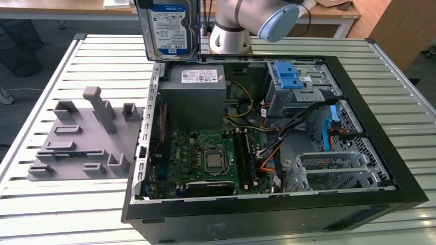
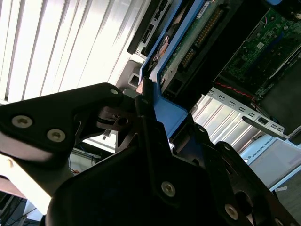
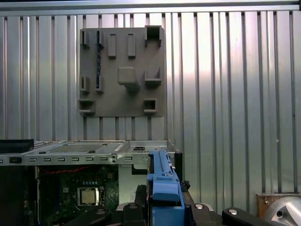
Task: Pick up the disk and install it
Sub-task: 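Pick up the disk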
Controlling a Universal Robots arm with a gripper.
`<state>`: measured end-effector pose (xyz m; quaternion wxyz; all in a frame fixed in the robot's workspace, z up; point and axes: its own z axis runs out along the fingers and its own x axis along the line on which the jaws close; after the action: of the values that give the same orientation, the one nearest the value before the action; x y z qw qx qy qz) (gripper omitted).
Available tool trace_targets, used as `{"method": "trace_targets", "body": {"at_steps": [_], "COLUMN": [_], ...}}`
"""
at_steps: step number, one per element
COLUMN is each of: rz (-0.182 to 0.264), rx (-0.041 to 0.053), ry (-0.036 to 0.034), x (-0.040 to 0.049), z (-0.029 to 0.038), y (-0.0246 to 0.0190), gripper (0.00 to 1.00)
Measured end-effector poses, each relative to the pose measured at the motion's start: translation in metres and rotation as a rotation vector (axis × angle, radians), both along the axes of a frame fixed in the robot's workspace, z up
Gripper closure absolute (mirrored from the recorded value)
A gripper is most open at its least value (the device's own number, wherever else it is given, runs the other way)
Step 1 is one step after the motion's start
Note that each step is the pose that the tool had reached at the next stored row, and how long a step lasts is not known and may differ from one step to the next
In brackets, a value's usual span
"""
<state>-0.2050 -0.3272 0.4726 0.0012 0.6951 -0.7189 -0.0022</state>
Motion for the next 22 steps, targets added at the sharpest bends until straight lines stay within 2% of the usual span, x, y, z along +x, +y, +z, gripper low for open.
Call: {"method": "trace_targets", "body": {"at_steps": [9, 14, 16, 20, 22], "rz": [0.0, 0.0, 0.0, 0.0, 0.0], "rx": [0.0, 0.0, 0.0, -0.0001, 0.0001], "ry": [0.0001, 0.0001, 0.0001, 0.0001, 0.0001], "x": [0.0006, 0.0097, 0.0099, 0.0099, 0.0112], "z": [0.0, 0.0, 0.0, 0.0, -0.0001], "y": [-0.0002, -0.0013, -0.0045, -0.0171, -0.02], "gripper": [0.64, 0.64, 0.64, 0.64, 0.64]}}
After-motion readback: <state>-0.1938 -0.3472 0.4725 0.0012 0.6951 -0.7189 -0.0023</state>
